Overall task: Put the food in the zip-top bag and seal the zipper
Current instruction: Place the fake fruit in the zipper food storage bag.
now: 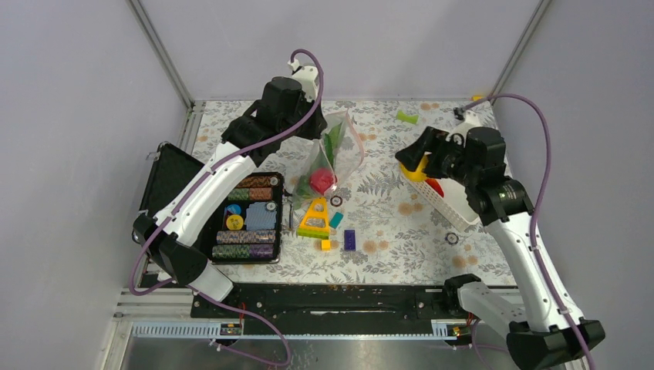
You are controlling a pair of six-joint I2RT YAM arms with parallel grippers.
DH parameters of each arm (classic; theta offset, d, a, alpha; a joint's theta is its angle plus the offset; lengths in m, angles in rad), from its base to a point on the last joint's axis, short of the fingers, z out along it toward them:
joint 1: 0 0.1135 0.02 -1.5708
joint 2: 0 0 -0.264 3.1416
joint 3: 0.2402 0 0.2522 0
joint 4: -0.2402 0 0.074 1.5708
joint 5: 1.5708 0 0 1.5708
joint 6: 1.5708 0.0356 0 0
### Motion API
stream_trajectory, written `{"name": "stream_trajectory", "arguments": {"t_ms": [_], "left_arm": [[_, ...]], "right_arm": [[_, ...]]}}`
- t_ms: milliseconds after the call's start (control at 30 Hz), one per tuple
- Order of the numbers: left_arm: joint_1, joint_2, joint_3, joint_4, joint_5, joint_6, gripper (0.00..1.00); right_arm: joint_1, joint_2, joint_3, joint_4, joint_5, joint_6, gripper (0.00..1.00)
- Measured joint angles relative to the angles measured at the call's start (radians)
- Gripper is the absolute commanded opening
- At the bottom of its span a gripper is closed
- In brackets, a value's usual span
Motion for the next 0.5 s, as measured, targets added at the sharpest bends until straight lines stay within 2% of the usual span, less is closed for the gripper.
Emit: {"name": "stream_trajectory", "arguments": {"t_ms": [133,267,500], "left_arm": [[0.000,0.000,0.000,0.000,0.010,0.000,0.00],[0.000,0.000,-0.002,0.000,0.017,0.000,0.00],[0.000,-0.005,-0.004,0.000,0.027,0.000,0.00]], "right_arm": [[0.189,0.006,0.053,0.077,-0.041,-0.001,0.48],[0.349,0.103,0.139,0.130,-0.006,-0.004,0.49],[0.499,0.306,0.276,0.184,0.133,-0.021,0.53]]}}
